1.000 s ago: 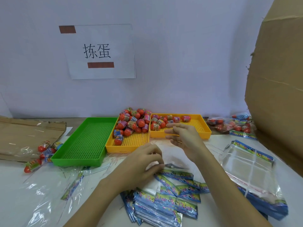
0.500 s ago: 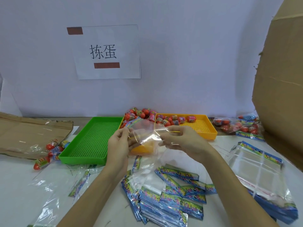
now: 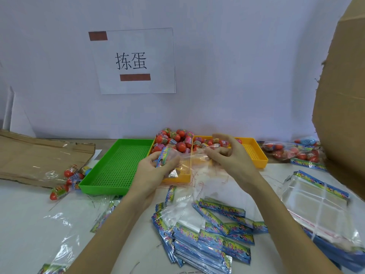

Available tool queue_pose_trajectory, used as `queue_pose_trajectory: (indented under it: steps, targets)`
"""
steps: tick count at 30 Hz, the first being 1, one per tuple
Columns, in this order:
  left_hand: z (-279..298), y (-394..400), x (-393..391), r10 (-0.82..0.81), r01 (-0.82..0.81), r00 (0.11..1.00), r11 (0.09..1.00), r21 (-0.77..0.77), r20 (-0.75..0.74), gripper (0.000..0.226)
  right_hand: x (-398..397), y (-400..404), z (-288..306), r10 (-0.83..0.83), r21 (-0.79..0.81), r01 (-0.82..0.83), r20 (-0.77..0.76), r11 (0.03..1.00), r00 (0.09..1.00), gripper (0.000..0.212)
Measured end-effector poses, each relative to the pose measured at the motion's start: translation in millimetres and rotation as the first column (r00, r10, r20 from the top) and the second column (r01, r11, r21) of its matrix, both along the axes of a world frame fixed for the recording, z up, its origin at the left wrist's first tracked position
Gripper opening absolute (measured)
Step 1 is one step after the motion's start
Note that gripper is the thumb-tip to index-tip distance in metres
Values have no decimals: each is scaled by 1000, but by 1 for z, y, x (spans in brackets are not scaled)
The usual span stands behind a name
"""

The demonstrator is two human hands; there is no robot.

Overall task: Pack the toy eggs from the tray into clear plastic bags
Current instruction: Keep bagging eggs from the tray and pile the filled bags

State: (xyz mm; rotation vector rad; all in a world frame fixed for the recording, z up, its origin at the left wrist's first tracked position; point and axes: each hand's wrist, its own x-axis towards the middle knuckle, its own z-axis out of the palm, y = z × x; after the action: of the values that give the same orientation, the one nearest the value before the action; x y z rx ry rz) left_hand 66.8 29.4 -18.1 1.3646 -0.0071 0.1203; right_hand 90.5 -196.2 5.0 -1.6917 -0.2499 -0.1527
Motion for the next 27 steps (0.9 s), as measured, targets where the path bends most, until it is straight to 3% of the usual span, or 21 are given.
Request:
queue_pose_trajectory:
  steps: [3, 5, 9, 12, 14, 17, 20, 27]
  targets:
    - [1, -2, -2, 62, -69, 996, 992, 105, 67, 34, -1, 7, -2, -37, 36, 37, -9, 999, 999, 42]
    - [1, -3, -2, 130, -142, 987, 982, 126, 95, 36, -3, 10, 0, 16, 132, -2, -99, 991, 995, 37]
    - [0, -4, 0, 231, -239, 969, 967, 94, 91, 30, -9, 14, 5, 289, 388, -176, -254, 905, 923, 26]
    - [-1, -4, 1, 248, -249, 968, 968, 20, 49, 27, -10, 17, 7, 309, 424, -192, -225, 885, 924, 33]
    - [-1, -2, 1, 248, -248, 968, 969, -12, 33, 28, -11, 23, 7, 174, 331, -109, -172, 937, 970, 38]
    - [-1, -1, 1, 255, -255, 966, 967, -25, 36, 26, -12, 30, 2, -152, 68, 145, 130, 987, 980, 23]
    - [1, -1, 1, 254, -253, 967, 967, -29, 33, 28, -12, 31, 1, -117, -47, 136, 297, 990, 948, 12]
    - [0, -4, 0, 194, -203, 978, 973, 113, 81, 32, -15, 33, 0, 1, -182, 62, 332, 981, 943, 11]
